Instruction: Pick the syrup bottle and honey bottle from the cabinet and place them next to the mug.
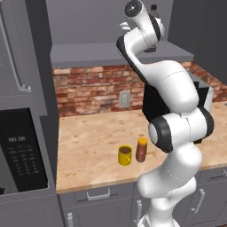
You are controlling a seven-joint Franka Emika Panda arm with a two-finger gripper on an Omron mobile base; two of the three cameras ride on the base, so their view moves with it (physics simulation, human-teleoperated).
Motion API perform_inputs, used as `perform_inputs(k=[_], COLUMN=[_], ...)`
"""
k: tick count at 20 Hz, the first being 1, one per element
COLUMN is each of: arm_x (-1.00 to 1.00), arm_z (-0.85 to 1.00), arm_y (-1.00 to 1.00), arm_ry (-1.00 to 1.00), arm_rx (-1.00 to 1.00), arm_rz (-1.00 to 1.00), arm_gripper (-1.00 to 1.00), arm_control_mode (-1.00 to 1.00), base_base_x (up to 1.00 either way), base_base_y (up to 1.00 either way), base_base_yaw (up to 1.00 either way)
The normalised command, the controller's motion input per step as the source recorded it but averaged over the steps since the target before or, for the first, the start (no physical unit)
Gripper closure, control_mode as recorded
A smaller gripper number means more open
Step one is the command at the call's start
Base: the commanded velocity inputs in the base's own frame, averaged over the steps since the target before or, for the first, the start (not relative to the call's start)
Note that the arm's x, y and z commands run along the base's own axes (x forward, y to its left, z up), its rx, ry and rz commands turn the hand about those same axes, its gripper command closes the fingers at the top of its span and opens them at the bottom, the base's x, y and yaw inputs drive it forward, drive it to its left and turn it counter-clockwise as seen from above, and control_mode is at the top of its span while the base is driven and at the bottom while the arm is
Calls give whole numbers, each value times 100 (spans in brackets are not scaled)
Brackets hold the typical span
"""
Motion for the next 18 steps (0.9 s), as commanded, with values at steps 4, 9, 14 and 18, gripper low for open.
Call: perform_inputs(k=[4,9,14,18], arm_x=[14,13,1,0], arm_z=[-4,-10,0,0], arm_y=[0,0,0,0], arm_ry=[6,7,2,0], arm_rx=[0,0,0,0], arm_rz=[0,0,0,0], arm_gripper=[-100,-100,-100,-100], arm_control_mode=[-100,-100,-100,-100], base_base_x=[0,0,0,0], base_base_y=[0,0,0,0], base_base_yaw=[0,0,0,0])
